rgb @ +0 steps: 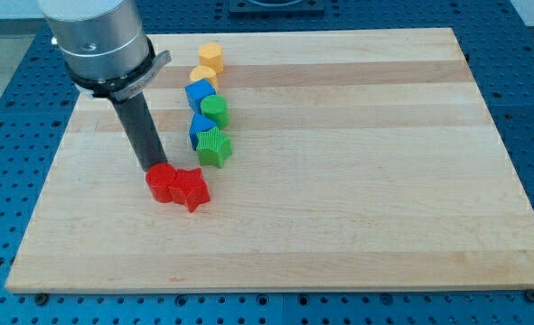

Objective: Separate the red star and the red circle

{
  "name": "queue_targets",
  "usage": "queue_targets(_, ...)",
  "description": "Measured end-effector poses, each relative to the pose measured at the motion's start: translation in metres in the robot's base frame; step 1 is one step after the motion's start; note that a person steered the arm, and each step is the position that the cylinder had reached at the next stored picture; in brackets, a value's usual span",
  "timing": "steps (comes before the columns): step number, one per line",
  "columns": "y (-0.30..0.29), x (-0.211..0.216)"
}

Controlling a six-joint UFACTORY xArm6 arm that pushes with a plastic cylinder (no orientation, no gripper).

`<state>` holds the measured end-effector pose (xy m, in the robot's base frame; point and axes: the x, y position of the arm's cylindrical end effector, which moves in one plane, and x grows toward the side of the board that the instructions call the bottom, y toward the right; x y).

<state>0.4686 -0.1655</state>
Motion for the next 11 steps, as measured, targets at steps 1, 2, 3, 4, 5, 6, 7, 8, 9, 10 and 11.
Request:
queue_targets(1,0.000,0.029)
queue_targets(2,0.000,0.042)
queue_targets(3,0.000,0.043)
queue_targets(4,0.012,0.051)
queue_targets(5,0.020,0.053)
queue_targets(6,0.017,0.038)
queue_targets(7,0.001,0.005)
queue_targets(8,0.004,0.003)
queue_targets(9,0.004,0.003)
queue_targets(10,0.003,-0.007)
queue_targets(11,0.003,-0.001)
